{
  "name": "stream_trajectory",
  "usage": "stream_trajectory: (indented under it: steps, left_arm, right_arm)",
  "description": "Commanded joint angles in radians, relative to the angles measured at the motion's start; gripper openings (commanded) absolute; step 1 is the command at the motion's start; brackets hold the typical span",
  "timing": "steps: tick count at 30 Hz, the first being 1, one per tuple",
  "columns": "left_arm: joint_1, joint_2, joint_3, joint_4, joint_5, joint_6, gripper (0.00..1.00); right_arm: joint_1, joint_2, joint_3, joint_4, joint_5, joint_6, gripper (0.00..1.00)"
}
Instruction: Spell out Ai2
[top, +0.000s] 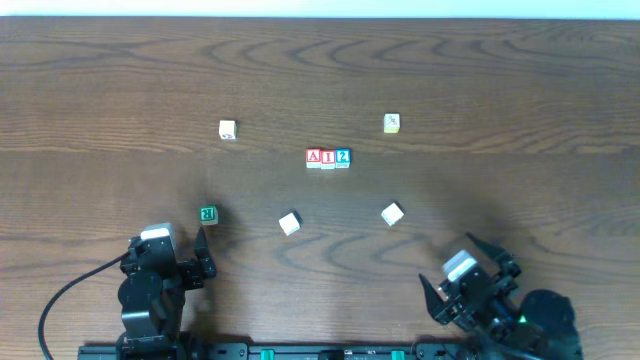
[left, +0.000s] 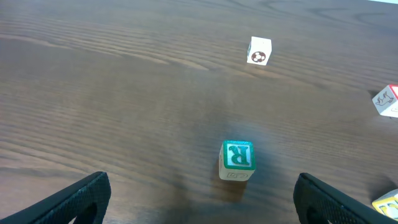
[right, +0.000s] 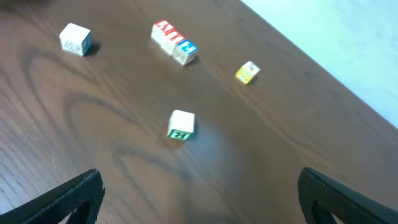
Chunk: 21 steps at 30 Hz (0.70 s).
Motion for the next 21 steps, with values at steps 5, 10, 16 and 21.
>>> stream_trajectory:
  steps: [5,10,16,21]
  left_arm:
    - [-0.003,-0.008,-0.013,0.004,-0.002,0.018,0.95]
    - [-0.003,-0.008,-0.013,0.004,-0.002,0.018,0.95]
    - [-0.003,-0.008,-0.013,0.004,-0.002,0.018,0.95]
    - [-0.003,-0.008,-0.013,0.004,-0.002,0.018,0.95]
  right_arm:
    - [-0.011,-0.030,-0.099,0.002,-0.052,-0.014,0.99]
    - [-0.011,-0.030,-0.177,0.002,-0.052,-0.014,0.99]
    - [-0.011,-0.030,-0.229,0.038,-0.052,-0.007,0.99]
    - [-0.011,-0.030,-0.229,0.038,-0.052,-0.007,0.99]
